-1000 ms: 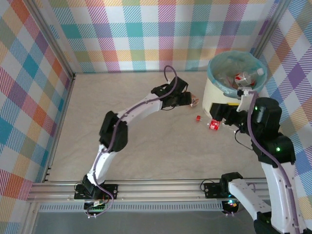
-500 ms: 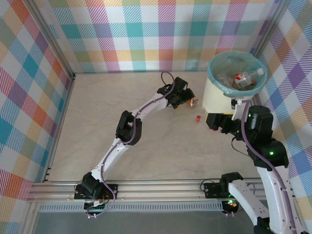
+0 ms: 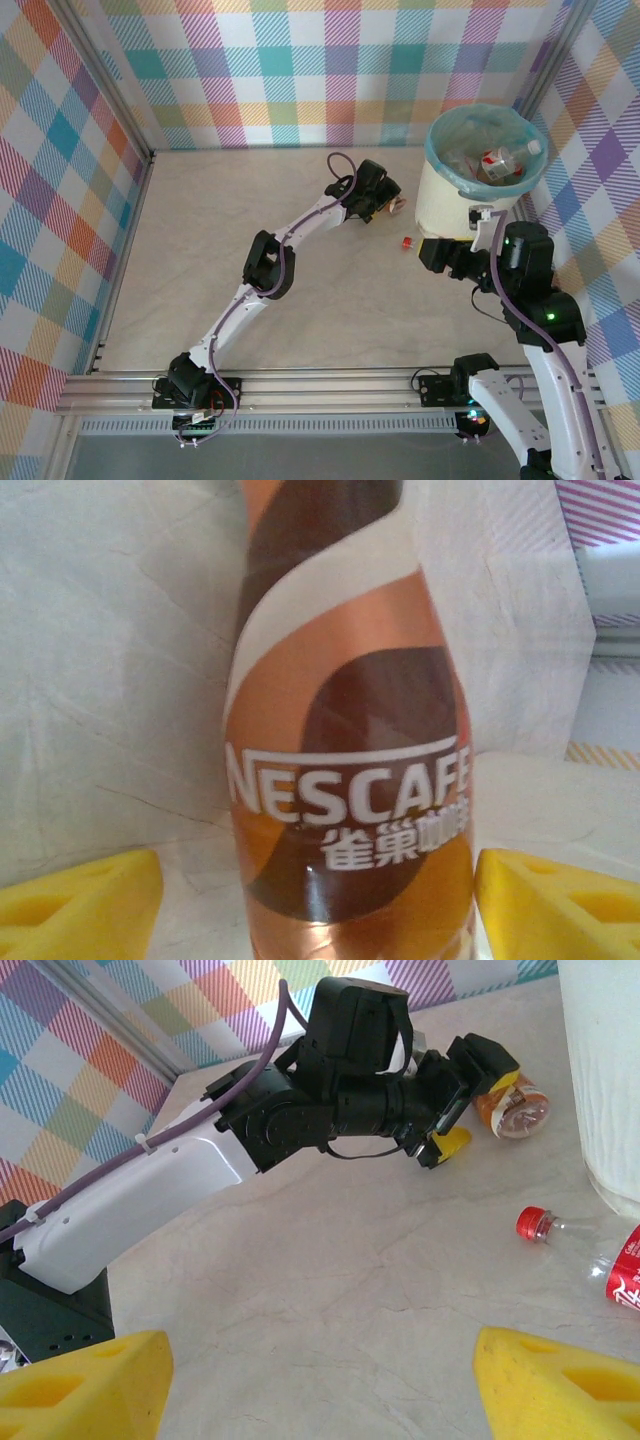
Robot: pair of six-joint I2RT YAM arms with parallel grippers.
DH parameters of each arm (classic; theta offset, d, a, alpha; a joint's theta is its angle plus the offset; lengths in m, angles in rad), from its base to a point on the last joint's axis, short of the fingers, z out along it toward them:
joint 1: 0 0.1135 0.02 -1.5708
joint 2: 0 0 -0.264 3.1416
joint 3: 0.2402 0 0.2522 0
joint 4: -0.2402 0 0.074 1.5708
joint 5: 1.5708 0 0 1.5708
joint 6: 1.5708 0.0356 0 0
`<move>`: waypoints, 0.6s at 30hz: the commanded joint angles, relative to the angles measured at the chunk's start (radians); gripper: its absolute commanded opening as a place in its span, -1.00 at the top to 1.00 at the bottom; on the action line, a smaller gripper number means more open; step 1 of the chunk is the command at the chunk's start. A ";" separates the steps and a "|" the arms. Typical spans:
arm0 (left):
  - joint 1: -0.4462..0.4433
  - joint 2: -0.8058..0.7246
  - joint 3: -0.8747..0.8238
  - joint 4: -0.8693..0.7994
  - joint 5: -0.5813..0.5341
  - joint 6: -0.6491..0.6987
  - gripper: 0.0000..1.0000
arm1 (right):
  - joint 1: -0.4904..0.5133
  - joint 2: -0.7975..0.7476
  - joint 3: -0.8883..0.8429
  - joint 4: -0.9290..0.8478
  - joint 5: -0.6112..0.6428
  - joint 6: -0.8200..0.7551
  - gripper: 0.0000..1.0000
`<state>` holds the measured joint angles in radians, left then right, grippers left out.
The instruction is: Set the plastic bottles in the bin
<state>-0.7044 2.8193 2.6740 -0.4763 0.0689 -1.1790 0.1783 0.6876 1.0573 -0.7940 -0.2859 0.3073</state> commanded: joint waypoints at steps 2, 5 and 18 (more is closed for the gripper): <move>-0.014 0.083 0.036 0.044 -0.005 -0.054 -0.49 | 0.004 -0.009 -0.003 0.024 -0.024 0.012 -0.57; -0.013 0.082 0.035 0.043 0.006 -0.057 -0.34 | 0.005 -0.011 -0.002 0.021 -0.019 0.012 -0.57; 0.005 -0.108 0.019 -0.120 0.037 0.212 -0.01 | 0.004 0.002 0.072 -0.002 -0.006 0.007 -0.57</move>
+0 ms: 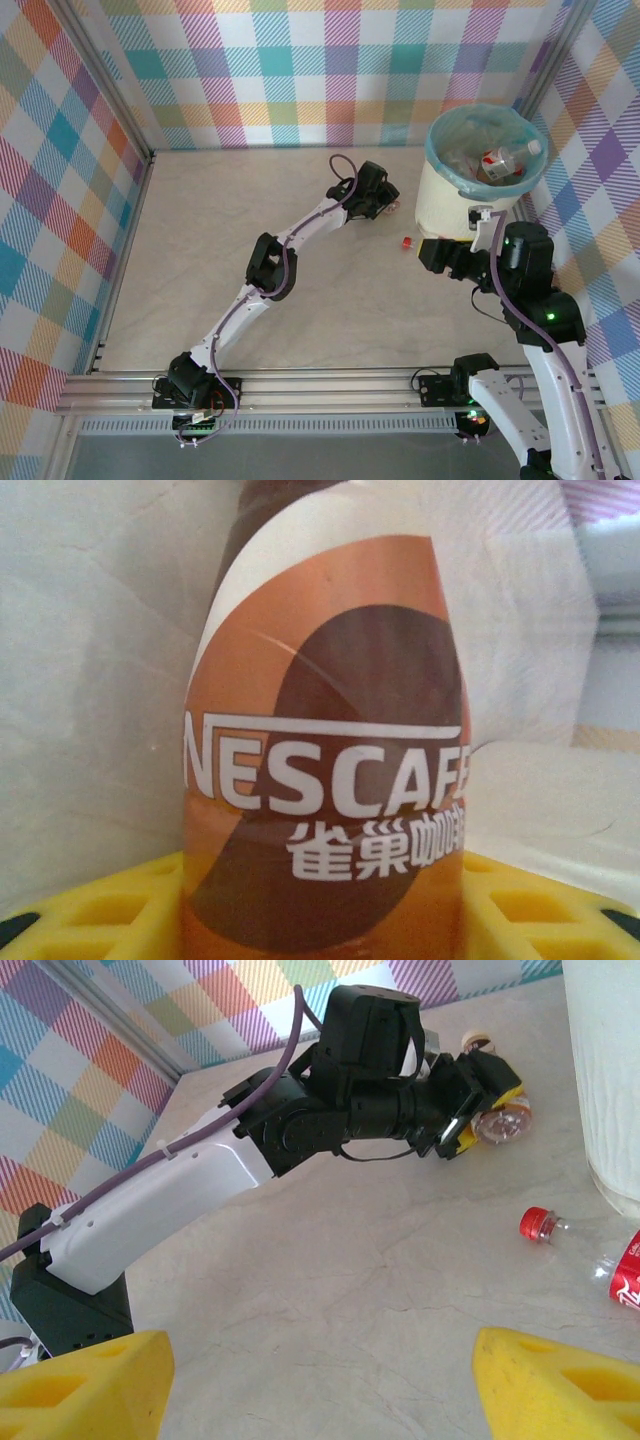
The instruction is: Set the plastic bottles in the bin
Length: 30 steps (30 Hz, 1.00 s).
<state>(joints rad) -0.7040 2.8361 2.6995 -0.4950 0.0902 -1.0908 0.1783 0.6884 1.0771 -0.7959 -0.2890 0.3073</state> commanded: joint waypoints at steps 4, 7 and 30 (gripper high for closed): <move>0.005 -0.288 -0.115 -0.142 0.012 0.250 -0.01 | 0.004 0.017 0.103 -0.011 0.005 0.001 -0.57; 0.003 -0.489 -0.357 -0.068 0.015 0.324 -0.01 | 0.005 0.033 0.142 -0.005 0.004 0.003 -0.56; -0.225 -1.712 -1.594 0.524 0.261 0.924 -0.03 | 0.050 0.164 0.132 0.625 -0.472 0.198 -0.63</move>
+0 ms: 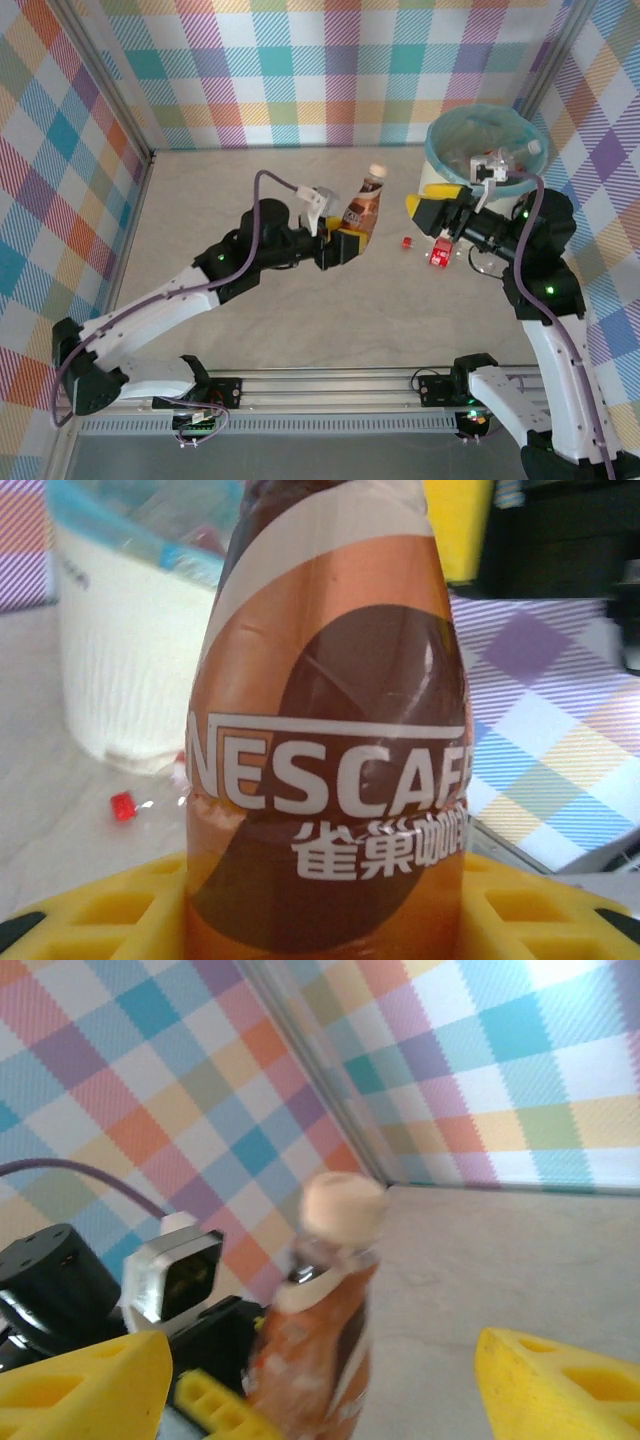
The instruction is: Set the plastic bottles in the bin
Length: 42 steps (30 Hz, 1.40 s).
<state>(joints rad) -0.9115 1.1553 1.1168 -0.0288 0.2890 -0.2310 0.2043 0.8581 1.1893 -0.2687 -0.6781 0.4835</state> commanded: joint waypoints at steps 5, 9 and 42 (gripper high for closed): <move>-0.048 -0.049 -0.012 0.019 0.115 0.097 -0.03 | 0.084 0.000 0.026 0.080 -0.100 -0.003 -0.64; -0.068 -0.042 -0.008 0.006 0.132 0.102 -0.03 | 0.136 -0.001 0.018 0.080 -0.125 -0.032 -0.63; -0.113 -0.074 0.011 -0.012 0.041 0.144 -0.55 | 0.184 0.011 0.184 -0.195 0.119 -0.163 0.61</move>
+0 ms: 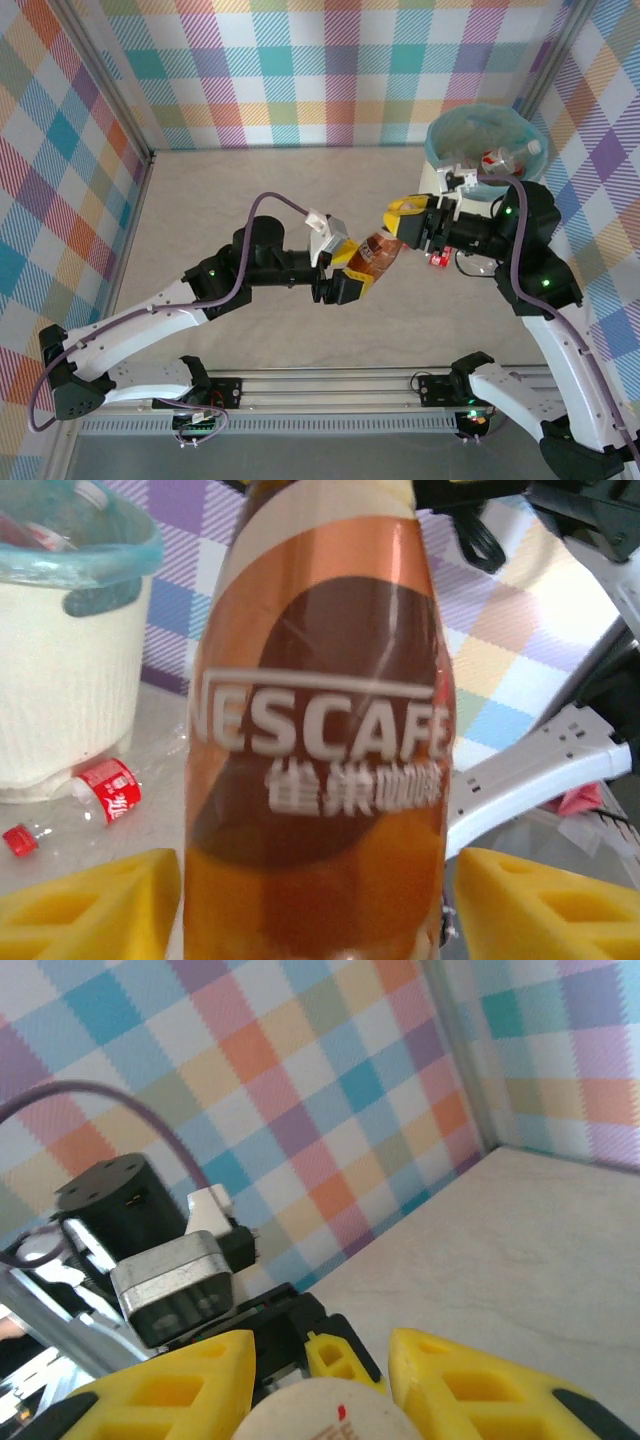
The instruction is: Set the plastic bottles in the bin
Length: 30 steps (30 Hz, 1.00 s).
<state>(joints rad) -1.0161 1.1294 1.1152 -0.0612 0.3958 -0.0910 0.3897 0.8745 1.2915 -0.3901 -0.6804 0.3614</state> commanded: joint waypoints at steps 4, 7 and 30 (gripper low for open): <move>-0.009 -0.097 -0.004 0.060 -0.121 -0.004 -0.69 | 0.000 0.005 0.173 -0.164 0.303 -0.108 0.66; -0.009 -0.134 -0.019 0.075 -0.137 -0.012 -0.71 | 0.000 0.040 0.265 -0.243 0.483 -0.202 0.67; -0.009 -0.177 -0.028 0.021 -0.182 -0.038 -0.73 | -0.304 0.403 0.419 -0.098 1.076 -0.683 0.59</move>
<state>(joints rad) -1.0161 0.9653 1.0950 -0.0471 0.2222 -0.1127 0.1284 1.2877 1.7237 -0.5243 0.4171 -0.3485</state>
